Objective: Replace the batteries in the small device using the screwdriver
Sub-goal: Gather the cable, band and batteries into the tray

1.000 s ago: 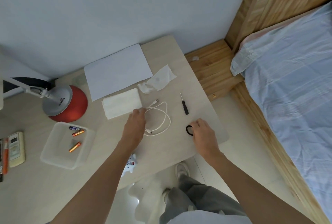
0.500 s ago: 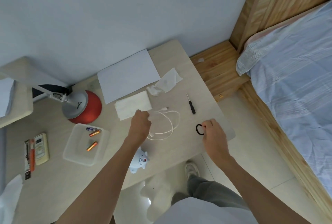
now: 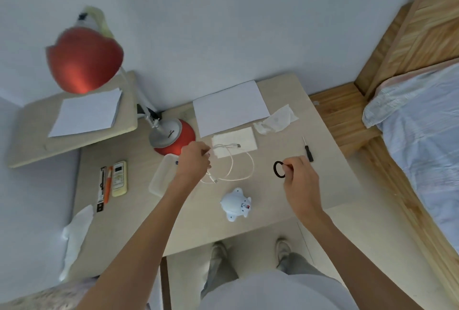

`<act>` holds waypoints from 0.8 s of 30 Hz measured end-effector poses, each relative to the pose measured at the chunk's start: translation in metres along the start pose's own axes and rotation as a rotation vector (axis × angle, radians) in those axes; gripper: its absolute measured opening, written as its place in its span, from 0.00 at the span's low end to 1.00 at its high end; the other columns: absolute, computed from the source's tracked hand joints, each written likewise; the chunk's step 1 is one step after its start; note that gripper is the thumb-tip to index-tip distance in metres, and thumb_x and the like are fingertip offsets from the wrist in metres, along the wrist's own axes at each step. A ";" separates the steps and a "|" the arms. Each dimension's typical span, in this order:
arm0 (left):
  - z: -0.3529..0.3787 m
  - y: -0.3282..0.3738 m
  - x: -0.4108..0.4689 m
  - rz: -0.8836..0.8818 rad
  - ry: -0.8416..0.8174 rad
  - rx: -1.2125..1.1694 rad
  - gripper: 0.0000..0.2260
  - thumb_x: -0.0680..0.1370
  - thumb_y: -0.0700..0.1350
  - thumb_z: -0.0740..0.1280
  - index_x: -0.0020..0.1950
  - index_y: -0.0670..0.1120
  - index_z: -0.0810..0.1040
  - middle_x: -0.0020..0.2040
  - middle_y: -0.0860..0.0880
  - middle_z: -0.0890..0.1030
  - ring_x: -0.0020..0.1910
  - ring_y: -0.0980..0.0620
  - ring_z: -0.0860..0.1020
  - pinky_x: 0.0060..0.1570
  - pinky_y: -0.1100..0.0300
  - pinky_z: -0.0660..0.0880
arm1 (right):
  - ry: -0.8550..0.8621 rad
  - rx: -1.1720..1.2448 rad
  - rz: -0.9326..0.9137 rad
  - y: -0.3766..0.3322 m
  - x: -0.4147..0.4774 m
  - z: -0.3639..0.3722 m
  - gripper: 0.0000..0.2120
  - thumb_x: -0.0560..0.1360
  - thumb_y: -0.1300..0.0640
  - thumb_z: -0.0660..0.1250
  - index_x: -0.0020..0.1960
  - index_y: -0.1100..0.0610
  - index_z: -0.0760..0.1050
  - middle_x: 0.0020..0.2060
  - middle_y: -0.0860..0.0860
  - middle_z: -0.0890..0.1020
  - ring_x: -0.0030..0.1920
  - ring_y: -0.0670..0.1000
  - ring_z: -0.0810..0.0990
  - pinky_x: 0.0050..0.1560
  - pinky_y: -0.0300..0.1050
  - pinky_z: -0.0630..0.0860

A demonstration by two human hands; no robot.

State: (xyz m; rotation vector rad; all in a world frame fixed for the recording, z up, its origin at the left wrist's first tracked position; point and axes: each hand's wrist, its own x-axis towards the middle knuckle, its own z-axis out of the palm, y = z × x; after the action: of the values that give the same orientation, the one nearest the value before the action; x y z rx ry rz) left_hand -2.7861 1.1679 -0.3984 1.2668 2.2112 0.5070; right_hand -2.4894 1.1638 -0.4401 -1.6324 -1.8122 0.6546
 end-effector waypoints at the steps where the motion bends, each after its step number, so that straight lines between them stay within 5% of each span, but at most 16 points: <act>1: -0.016 -0.012 -0.003 -0.004 0.017 -0.016 0.12 0.83 0.31 0.66 0.61 0.38 0.86 0.45 0.42 0.87 0.35 0.57 0.83 0.30 0.75 0.72 | 0.000 0.011 -0.008 -0.014 -0.002 0.009 0.05 0.81 0.67 0.68 0.53 0.59 0.80 0.49 0.51 0.80 0.45 0.53 0.80 0.46 0.55 0.82; 3: -0.048 -0.039 -0.009 -0.018 0.049 -0.015 0.11 0.82 0.32 0.68 0.59 0.41 0.87 0.46 0.45 0.88 0.41 0.55 0.84 0.34 0.74 0.72 | 0.001 0.033 -0.028 -0.043 -0.009 0.029 0.06 0.81 0.68 0.68 0.53 0.59 0.80 0.48 0.51 0.79 0.43 0.53 0.80 0.45 0.56 0.81; 5: -0.074 -0.068 -0.013 -0.049 0.066 -0.018 0.10 0.81 0.34 0.70 0.56 0.44 0.89 0.46 0.49 0.89 0.48 0.51 0.86 0.43 0.63 0.76 | -0.009 0.050 -0.044 -0.071 -0.016 0.050 0.06 0.81 0.68 0.68 0.52 0.59 0.80 0.47 0.50 0.79 0.42 0.53 0.79 0.44 0.56 0.81; 7: -0.093 -0.095 -0.015 -0.075 0.070 -0.047 0.10 0.80 0.34 0.70 0.54 0.45 0.89 0.42 0.51 0.89 0.45 0.52 0.86 0.46 0.57 0.79 | -0.032 0.064 -0.050 -0.097 -0.023 0.073 0.07 0.81 0.68 0.67 0.51 0.58 0.80 0.46 0.49 0.79 0.43 0.53 0.79 0.45 0.55 0.80; 18: -0.105 -0.178 0.010 -0.120 0.107 -0.152 0.12 0.81 0.32 0.67 0.55 0.43 0.89 0.38 0.46 0.87 0.37 0.54 0.85 0.39 0.64 0.76 | -0.153 -0.056 0.011 -0.166 -0.034 0.184 0.08 0.79 0.69 0.66 0.50 0.58 0.80 0.46 0.52 0.79 0.44 0.57 0.80 0.45 0.57 0.79; 24: -0.078 -0.200 0.031 -0.142 0.022 -0.276 0.12 0.81 0.31 0.67 0.54 0.42 0.88 0.38 0.46 0.88 0.41 0.45 0.88 0.54 0.45 0.86 | -0.226 -0.109 0.079 -0.166 -0.027 0.222 0.09 0.78 0.71 0.67 0.51 0.59 0.80 0.47 0.53 0.78 0.44 0.58 0.80 0.45 0.55 0.78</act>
State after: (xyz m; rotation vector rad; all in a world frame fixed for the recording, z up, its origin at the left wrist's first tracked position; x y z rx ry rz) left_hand -2.9806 1.0926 -0.4575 0.9583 2.1418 0.7425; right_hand -2.7624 1.1256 -0.4791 -1.7699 -1.9810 0.8168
